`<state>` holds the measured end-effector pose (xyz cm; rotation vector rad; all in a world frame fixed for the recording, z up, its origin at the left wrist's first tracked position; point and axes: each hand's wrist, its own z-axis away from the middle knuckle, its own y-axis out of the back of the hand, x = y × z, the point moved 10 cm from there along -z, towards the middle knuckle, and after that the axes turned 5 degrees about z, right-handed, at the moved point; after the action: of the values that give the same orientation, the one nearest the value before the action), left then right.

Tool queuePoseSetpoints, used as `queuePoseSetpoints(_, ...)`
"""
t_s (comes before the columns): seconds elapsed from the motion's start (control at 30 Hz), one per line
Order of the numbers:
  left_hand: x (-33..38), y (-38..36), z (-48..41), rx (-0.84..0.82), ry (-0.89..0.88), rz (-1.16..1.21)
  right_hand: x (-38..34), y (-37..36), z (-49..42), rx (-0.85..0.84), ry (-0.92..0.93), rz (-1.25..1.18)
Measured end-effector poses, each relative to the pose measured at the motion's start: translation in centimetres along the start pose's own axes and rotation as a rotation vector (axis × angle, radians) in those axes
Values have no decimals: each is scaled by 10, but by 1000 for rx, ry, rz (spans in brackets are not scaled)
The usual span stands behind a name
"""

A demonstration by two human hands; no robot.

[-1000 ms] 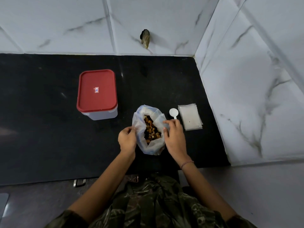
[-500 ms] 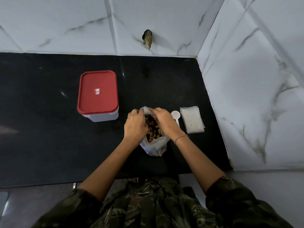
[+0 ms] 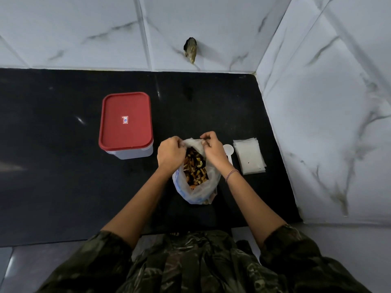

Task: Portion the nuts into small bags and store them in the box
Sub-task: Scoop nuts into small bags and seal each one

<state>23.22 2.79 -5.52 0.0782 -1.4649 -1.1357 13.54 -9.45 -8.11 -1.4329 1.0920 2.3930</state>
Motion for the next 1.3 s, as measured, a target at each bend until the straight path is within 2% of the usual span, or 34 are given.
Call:
queuePoseSetpoints(0.27, -13, -20, -8, -59, 182, 315, 27, -13, -4, 13, -249, -176)
queuePoseSetpoints(0.33, -20, -23, -12, -63, 222, 349, 27, -15, 1, 33, -227, -74)
queuePoseSetpoints(0.43, -27, -24, -12, -32, 234, 334, 13, -12, 12, 142, -82, 162)
queuePoseSetpoints(0.57, -15, -14, -3, 41, 124, 235, -4, -7, 26, 207, 60, 362)
queuePoseSetpoints(0.63, -15, -12, 8, 29, 112, 92, -7, -3, 37, 236, 98, 516)
queuePoseSetpoints(0.7, -19, -9, 29, 26, 131, -73, -7, 3, 56, 293, 99, 595)
queuePoseSetpoints(0.77, -24, -5, 53, 38, 157, -124, 0, 10, 77, 321, 46, 619)
queuePoseSetpoints(0.83, -28, -4, 77, 34, 173, -55, 16, 15, 95, 278, -47, 504)
queuePoseSetpoints(0.9, -31, -7, 97, 18, 155, 63, 34, 15, 109, 191, -150, 284)
queuePoseSetpoints(1.0, -40, -14, 115, 17, 185, 365, 57, 5, 125, 105, -287, -3)
queuePoseSetpoints(1.13, -69, -26, 117, 60, 405, 579, 84, -17, 134, 62, -544, -366)
queuePoseSetpoints(1.3, -90, -51, 134, 60, 756, 931, 93, -27, 155, 66, -737, -790)
